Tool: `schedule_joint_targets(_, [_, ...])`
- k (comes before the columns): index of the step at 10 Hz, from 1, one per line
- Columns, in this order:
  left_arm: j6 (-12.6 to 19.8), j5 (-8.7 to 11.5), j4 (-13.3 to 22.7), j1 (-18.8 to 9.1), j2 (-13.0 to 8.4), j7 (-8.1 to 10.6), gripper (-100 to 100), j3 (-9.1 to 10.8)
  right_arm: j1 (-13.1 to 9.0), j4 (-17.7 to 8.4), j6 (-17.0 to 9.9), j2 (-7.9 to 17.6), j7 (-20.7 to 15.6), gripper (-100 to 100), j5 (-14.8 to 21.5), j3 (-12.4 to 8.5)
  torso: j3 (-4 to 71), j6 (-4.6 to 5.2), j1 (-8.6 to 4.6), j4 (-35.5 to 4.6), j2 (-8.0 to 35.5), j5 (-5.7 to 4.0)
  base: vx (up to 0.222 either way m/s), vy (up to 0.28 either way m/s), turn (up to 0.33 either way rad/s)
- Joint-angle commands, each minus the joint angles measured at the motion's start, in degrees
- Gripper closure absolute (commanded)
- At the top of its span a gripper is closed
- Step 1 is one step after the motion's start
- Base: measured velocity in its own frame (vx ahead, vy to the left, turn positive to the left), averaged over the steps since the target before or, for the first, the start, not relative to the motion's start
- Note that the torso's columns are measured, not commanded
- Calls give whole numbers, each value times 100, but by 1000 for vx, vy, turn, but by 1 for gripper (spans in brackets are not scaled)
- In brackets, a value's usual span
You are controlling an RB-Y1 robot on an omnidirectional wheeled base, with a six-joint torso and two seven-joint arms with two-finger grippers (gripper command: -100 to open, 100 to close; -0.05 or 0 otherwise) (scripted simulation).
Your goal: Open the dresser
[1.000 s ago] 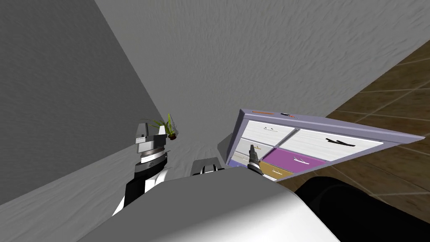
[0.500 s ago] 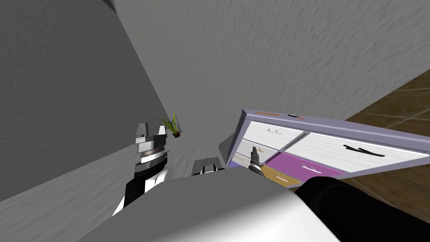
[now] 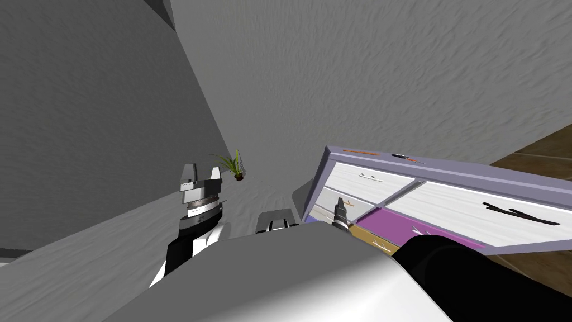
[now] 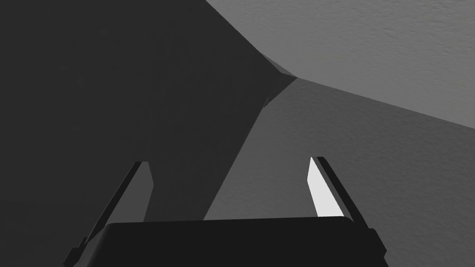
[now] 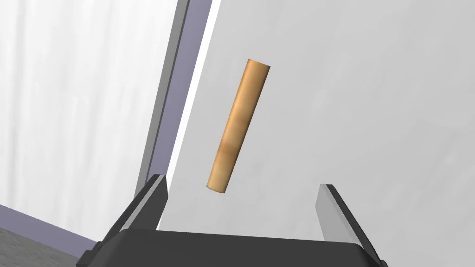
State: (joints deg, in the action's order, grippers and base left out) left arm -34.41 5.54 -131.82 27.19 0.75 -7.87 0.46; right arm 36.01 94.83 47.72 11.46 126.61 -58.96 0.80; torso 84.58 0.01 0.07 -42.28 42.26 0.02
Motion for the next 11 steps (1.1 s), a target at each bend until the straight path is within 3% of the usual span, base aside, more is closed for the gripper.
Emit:
schedule_joint_targets(1, [0,0,0,1,0,0,0,0,70,101,-51,38,-5,-100,-43,-37,9,0,-11,4,-16,-1,34,-29,-3])
schedule_joint_targets(2, [0,0,0,0,0,0,0,0,78,116,-67,44,-6,100,-50,-43,5,-2,-5,3,-6,-2,4,-5,2])
schedule_joint_targets(3, [0,0,0,0,0,0,0,0,255,59,107,239,281,100,85,51,-4,-1,1,-2,7,0,81,18,-145])
schedule_joint_targets(4, [0,0,-1,1,1,0,0,-1,255,59,107,239,306,100,85,51,-2,27,-39,24,-17,-35,94,49,-139])
schedule_joint_targets(5, [0,0,-1,1,0,0,0,0,432,3,280,435,544,100,219,145,4,21,-59,21,-17,-35,111,54,-301])
schedule_joint_targets(6, [-1,0,-1,3,1,0,0,0,432,3,280,435,617,100,219,145,0,45,-69,18,-5,-28,86,53,-110])
schedule_joint_targets(7, [0,0,-1,1,0,0,0,0,610,-53,453,631,782,100,353,238,-12,25,-69,9,14,-29,101,41,-164])
schedule_joint_targets(8, [0,0,-1,2,0,0,0,0,610,-53,453,631,924,100,353,238,-15,34,-70,12,13,-33,89,35,-108])
schedule_joint_targets(11, [0,0,0,1,0,0,0,0,965,-165,799,1022,1395,100,621,425,-16,35,-75,8,19,-29,91,51,-173])
